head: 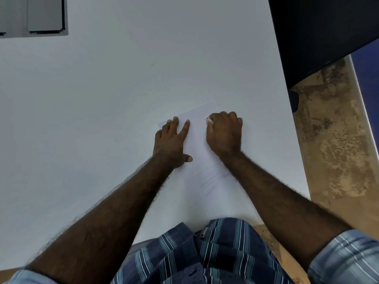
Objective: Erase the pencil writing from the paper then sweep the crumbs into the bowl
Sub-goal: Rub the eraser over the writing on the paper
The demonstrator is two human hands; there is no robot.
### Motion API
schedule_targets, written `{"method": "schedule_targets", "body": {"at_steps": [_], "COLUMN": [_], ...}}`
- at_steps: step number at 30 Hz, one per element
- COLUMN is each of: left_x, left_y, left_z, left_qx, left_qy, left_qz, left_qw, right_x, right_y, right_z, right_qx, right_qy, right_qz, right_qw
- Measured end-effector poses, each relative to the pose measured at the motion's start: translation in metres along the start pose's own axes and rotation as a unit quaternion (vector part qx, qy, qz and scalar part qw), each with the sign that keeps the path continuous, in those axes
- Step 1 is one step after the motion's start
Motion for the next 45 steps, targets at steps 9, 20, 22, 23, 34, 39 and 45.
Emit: {"method": "schedule_targets", "body": {"at_steps": [9, 20, 22, 23, 34, 39, 45], "left_x": [0.000, 0.001, 0.000, 0.000, 0.001, 0.002, 0.000], "left_y": [0.000, -0.001, -0.001, -0.001, -0.001, 0.000, -0.001], "left_z": [-0.001, -0.001, -0.002, -0.002, -0.002, -0.002, -0.002], "left_qx": [0.002, -0.002, -0.003, -0.002, -0.004, -0.007, -0.011], "left_qy": [-0.008, -0.010, -0.008, -0.008, -0.016, -0.013, -0.019], "left_qz": [0.016, 0.022, 0.017, 0.014, 0.022, 0.011, 0.001], "left_qw": [1.000, 1.000, 1.000, 1.000, 1.000, 1.000, 1.000], "right_x": [0.006, 0.005, 0.006, 0.007, 0.007, 0.009, 0.012], "right_y": [-0.014, -0.062, -0.044, -0.029, -0.051, -0.010, 0.041], "right_z": [-0.010, -0.051, -0.040, -0.031, -0.050, -0.034, -0.012], "right_qx": [-0.082, -0.158, -0.152, -0.132, -0.138, -0.131, -0.048], "right_qy": [-0.009, 0.025, 0.014, 0.000, 0.024, -0.003, -0.027], "right_qz": [-0.024, -0.075, -0.063, -0.050, -0.075, -0.046, -0.023], "right_qw": [0.996, 0.984, 0.986, 0.990, 0.987, 0.990, 0.998]}}
Point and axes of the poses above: each hand's wrist, its own y-axis towards the middle knuckle, its own x-axis out of the palm, z = x × y, the point moved 6 cm from there along y, towards the middle knuckle, and after that the axes turned 3 degrees about -y, right-handed, at the moved point
